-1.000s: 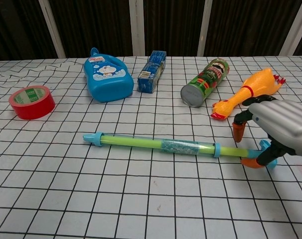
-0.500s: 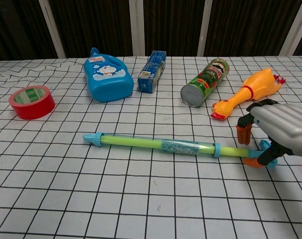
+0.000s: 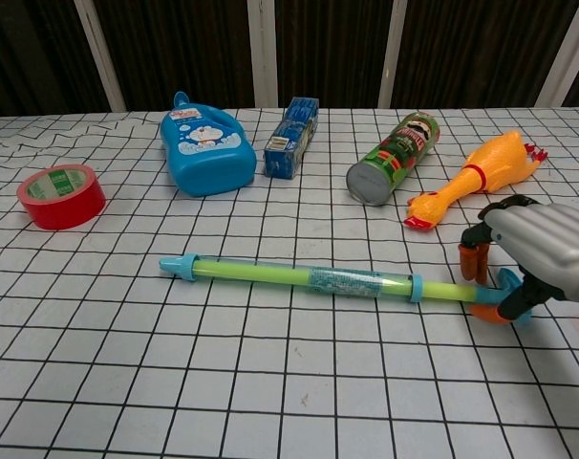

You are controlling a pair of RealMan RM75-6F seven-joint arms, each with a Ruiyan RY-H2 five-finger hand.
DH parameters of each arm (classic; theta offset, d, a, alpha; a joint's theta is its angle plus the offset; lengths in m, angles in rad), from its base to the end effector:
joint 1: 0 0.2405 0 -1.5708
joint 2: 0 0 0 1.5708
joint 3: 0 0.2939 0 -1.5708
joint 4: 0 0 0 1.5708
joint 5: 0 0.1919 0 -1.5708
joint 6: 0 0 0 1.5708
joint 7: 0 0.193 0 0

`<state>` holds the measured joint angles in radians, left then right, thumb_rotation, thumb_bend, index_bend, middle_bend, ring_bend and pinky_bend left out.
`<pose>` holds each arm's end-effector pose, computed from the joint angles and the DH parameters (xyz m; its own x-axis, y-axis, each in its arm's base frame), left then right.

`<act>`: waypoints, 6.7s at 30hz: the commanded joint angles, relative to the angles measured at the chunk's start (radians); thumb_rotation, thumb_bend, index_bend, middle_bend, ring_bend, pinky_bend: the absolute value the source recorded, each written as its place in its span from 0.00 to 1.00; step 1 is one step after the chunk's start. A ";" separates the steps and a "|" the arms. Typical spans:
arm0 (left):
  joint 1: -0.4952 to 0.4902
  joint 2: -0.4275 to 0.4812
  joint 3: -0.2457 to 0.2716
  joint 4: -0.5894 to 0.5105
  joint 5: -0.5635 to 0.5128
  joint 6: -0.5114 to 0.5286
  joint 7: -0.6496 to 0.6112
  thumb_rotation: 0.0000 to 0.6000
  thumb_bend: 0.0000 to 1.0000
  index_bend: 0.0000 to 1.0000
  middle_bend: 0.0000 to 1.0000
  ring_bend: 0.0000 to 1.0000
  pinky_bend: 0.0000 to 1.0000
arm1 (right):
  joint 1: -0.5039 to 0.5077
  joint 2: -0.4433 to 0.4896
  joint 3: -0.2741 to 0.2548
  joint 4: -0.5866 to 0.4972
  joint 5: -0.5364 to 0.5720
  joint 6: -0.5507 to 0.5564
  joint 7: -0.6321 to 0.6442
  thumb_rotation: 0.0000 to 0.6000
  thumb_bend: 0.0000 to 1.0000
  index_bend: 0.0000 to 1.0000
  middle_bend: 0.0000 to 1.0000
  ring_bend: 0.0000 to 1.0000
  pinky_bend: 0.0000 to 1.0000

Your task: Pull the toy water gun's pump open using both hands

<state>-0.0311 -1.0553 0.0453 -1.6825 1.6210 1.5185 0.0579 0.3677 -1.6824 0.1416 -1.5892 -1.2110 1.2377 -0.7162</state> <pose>-0.3245 0.1934 0.1884 0.4484 0.0804 0.8902 0.8932 -0.0784 -0.4428 -0.2301 -0.3085 -0.0269 0.5237 -0.1791 0.8328 -0.8504 -0.1674 0.4988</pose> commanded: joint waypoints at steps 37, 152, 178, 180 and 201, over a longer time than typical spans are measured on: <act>-0.001 -0.001 -0.003 0.001 -0.005 0.001 -0.004 1.00 0.05 0.00 0.00 0.00 0.00 | 0.033 0.004 -0.022 0.009 0.027 0.018 0.007 1.00 0.48 0.70 0.60 0.22 0.00; -0.755 -0.654 -0.148 0.235 -0.468 -0.482 0.640 1.00 0.44 0.52 0.56 0.13 0.05 | 0.089 0.181 -0.065 -0.048 -0.035 -0.058 0.132 1.00 0.50 0.74 0.62 0.22 0.00; -0.704 -0.405 -0.111 -0.038 -0.399 -0.428 0.627 1.00 0.44 0.52 0.56 0.13 0.05 | 0.073 0.234 -0.073 -0.110 -0.039 -0.028 0.117 1.00 0.50 0.74 0.62 0.23 0.00; -0.695 -0.393 -0.100 -0.037 -0.390 -0.427 0.616 1.00 0.44 0.52 0.56 0.13 0.05 | 0.072 0.236 -0.073 -0.110 -0.039 -0.026 0.112 1.00 0.50 0.74 0.62 0.23 0.00; -0.643 -0.303 -0.066 -0.023 -0.332 -0.420 0.528 1.00 0.44 0.52 0.56 0.13 0.05 | 0.078 0.237 -0.065 -0.086 -0.021 -0.030 0.096 1.00 0.50 0.74 0.62 0.23 0.00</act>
<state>-0.6748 -1.3595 -0.0217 -1.7061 1.2891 1.0987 0.5873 0.4455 -1.4454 0.0771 -1.6751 -1.2316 1.2081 -0.6202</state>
